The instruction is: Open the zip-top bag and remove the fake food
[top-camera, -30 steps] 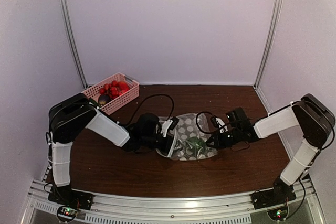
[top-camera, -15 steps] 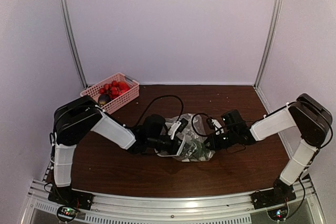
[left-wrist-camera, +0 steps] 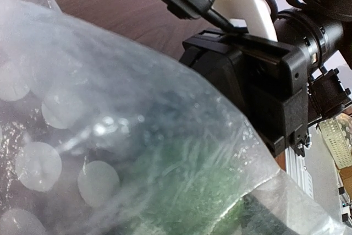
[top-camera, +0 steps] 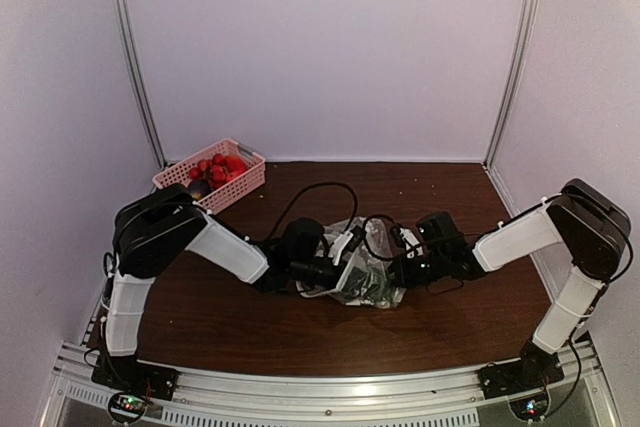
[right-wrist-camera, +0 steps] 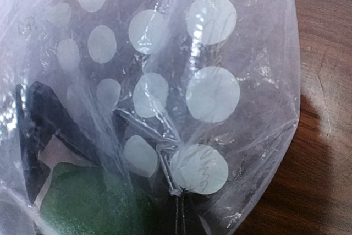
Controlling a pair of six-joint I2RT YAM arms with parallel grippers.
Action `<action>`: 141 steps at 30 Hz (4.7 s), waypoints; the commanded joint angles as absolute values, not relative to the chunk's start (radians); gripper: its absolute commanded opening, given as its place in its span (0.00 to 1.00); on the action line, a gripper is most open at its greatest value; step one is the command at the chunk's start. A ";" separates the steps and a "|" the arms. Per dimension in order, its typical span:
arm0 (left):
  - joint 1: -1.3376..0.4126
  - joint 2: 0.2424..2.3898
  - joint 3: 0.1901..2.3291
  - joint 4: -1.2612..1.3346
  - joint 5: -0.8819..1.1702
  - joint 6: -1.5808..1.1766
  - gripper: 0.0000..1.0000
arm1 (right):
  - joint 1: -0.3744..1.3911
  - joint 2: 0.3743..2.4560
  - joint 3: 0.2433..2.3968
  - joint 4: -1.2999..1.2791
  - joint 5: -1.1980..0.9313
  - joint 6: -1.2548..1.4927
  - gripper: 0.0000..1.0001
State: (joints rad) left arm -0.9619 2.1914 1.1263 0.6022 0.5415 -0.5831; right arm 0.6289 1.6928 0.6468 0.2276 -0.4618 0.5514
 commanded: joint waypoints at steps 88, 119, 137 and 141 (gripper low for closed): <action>-0.009 1.925 1.489 -0.270 -0.083 -0.435 0.96 | 0.442 1.456 0.577 0.171 -0.533 0.412 0.00; -0.646 1.710 1.252 -0.111 0.277 -0.191 0.98 | 0.519 1.234 0.509 -0.027 -0.435 0.360 0.40; -0.862 1.766 1.102 0.035 0.306 -0.198 0.98 | 0.513 1.293 0.387 0.058 -0.469 0.430 0.27; -0.889 1.810 1.100 0.036 0.291 -0.197 0.98 | 0.513 1.330 0.362 0.123 -0.489 0.448 0.19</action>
